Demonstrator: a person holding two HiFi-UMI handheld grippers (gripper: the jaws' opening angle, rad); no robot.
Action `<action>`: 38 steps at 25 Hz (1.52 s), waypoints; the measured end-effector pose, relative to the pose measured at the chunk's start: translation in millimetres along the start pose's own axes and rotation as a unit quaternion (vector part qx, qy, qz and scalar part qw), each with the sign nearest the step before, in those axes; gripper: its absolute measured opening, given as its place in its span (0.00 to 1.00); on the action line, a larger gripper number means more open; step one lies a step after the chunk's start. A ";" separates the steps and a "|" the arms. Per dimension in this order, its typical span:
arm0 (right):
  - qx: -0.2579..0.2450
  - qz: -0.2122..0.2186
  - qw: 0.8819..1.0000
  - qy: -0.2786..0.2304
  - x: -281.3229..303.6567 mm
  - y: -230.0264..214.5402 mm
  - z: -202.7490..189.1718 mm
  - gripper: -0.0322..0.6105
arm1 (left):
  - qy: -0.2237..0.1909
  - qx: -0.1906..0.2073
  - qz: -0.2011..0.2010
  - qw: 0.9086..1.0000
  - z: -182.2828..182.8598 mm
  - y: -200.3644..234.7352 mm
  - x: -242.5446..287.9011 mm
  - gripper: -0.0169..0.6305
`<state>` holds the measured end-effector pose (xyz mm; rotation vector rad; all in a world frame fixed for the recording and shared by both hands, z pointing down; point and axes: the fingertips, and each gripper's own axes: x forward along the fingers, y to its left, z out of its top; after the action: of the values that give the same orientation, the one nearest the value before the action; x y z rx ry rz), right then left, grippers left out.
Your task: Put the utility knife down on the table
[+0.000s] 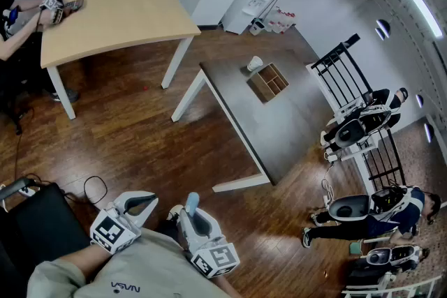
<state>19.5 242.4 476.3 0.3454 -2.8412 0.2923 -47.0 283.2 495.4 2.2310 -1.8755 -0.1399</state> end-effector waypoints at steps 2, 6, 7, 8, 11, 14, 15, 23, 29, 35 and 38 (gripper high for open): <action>0.007 0.000 1.000 -0.002 2.6 -6.9 0.3 0.16 | -0.001 0.000 0.004 1.000 1.5 3.0 6.6 0.03; 0.011 0.002 1.000 0.002 0.7 -20.9 -1.5 0.16 | 0.014 0.009 0.011 1.000 -9.6 5.7 20.4 0.03; 0.014 0.000 1.000 0.002 -0.3 -26.4 -1.4 0.16 | 0.019 0.013 0.010 1.000 -12.1 5.1 25.3 0.03; 0.019 -0.002 1.000 0.000 -1.0 -32.9 -1.3 0.16 | 0.023 0.013 0.006 1.000 -13.0 3.3 31.2 0.03; 0.040 -0.012 0.999 -0.006 -1.9 -57.1 0.5 0.16 | 0.037 0.014 -0.009 0.999 -14.9 -2.2 51.1 0.03; 0.056 -0.024 0.998 -0.016 -1.4 -87.1 3.5 0.16 | 0.049 0.013 -0.016 0.999 -12.5 -1.8 78.3 0.03; 0.061 -0.027 0.998 -0.021 -1.4 -97.6 5.0 0.16 | 0.051 0.012 -0.017 0.998 -10.6 -1.3 88.9 0.03; 0.092 -0.048 0.993 -0.059 -12.5 -178.2 26.3 0.16 | 0.035 0.026 -0.052 0.998 28.1 -18.2 186.8 0.03; 0.100 -0.065 0.991 -0.063 -40.7 -219.4 29.6 0.16 | 0.062 0.045 -0.088 0.993 32.0 -57.1 226.0 0.03; 0.115 -0.085 0.987 -0.069 -41.1 -244.2 28.4 0.16 | 0.086 0.054 -0.106 0.989 27.7 -61.1 251.8 0.03; 0.119 -0.097 0.986 -0.063 -39.3 -254.1 30.3 0.16 | 0.087 0.046 -0.116 0.988 30.1 -58.1 262.9 0.03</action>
<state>115.2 1.8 478.6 0.7068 -2.8695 0.5899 49.5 31.1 471.2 2.4300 -1.5600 0.1029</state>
